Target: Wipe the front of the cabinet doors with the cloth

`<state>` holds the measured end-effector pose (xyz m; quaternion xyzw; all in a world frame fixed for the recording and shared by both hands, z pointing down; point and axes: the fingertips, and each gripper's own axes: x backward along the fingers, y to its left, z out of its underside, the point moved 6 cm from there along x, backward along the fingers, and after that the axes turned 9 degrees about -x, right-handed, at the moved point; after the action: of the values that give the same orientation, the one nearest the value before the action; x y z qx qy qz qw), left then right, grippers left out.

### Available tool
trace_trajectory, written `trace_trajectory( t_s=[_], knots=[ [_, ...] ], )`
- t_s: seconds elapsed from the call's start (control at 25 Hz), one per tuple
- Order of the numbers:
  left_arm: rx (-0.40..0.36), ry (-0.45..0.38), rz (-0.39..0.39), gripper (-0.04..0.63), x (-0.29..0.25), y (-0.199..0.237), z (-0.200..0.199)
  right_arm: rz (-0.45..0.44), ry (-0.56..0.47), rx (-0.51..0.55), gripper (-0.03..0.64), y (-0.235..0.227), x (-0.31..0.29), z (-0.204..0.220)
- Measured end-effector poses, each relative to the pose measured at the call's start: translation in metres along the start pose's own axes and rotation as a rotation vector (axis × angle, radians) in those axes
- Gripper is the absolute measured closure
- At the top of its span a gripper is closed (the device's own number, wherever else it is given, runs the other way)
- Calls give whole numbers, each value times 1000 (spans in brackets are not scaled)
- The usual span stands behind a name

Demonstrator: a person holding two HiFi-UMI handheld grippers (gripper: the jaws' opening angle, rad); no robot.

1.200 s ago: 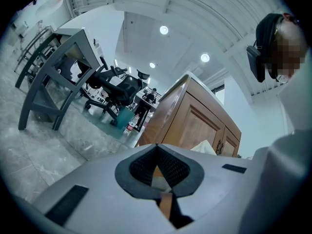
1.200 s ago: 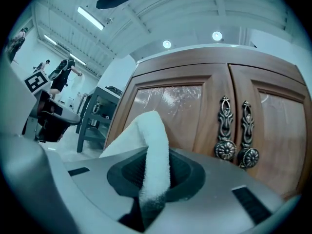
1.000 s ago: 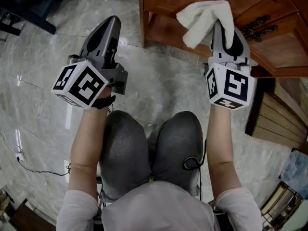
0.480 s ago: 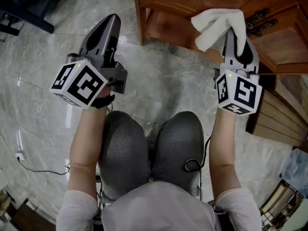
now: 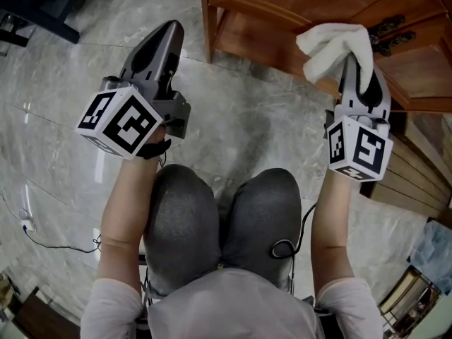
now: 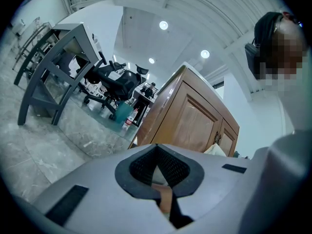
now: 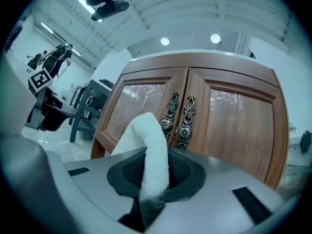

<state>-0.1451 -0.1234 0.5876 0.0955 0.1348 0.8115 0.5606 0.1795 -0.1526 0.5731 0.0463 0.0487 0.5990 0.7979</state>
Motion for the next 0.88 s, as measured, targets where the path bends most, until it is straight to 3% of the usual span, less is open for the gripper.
trace_trajectory(
  t_s=[0.16,0.4,0.6,0.72,0.88],
  knots=[
    [-5,23,7,578,-7,8,14,-98,-44,19,535,25,14,1],
    [57,58,30,578,-15,24,35,-197,-20,34,535,51,0,23],
    [60,112,-20,578,-23,31,40,-267,14,76,535,61,-24,15],
    [71,155,-47,578,-16,22,33,-301,55,77,535,72,-29,1],
    [143,193,-79,578,1,2,-4,-334,130,38,535,84,-20,-35]
  ],
)
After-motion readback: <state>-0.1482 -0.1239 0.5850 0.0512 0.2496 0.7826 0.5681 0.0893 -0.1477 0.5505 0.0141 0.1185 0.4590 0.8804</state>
